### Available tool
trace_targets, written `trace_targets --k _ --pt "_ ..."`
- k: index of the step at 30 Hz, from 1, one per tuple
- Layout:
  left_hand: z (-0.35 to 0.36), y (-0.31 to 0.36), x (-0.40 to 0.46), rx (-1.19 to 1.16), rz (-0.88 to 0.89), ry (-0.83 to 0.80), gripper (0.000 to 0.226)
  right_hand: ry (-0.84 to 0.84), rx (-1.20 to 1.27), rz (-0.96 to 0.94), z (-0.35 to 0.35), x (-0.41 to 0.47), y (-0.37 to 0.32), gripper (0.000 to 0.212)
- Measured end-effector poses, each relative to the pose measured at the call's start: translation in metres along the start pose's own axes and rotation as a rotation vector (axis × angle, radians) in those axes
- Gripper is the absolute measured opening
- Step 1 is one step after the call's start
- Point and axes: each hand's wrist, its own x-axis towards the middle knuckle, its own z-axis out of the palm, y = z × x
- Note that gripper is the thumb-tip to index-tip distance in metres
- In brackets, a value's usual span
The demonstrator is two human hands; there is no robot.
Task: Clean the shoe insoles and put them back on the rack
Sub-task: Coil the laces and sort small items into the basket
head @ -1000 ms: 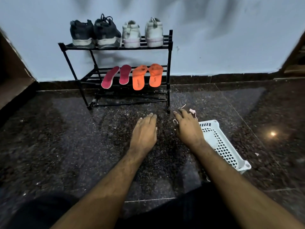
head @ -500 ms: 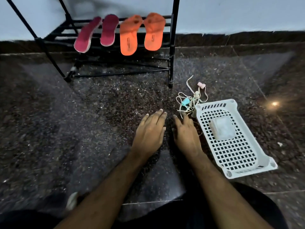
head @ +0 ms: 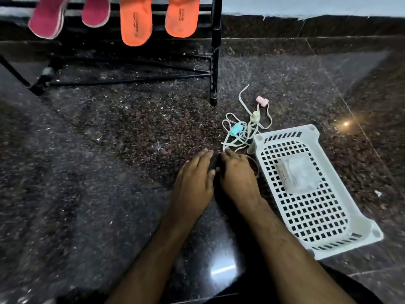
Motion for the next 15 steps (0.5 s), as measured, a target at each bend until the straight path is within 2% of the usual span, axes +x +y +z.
trace_targets --k 6,10,13,15 --pt "-0.006 -0.017 -0.001 -0.058 -0.084 0.032 0.054 -0.134 0.212 -0.105 -0.006 -0.004 -0.017 0.017" --pt "-0.013 -0.024 -0.005 -0.073 -0.093 0.008 0.064 -0.183 0.554 -0.112 -0.017 -0.004 -0.022 0.011" --pt "-0.011 -0.027 -0.005 -0.227 -0.099 0.041 0.046 -0.271 0.93 -0.086 -0.025 -0.003 -0.025 0.008" --pt "-0.01 -0.027 -0.002 -0.294 -0.131 0.088 0.033 -0.36 1.031 -0.099 -0.031 -0.004 -0.027 0.005"
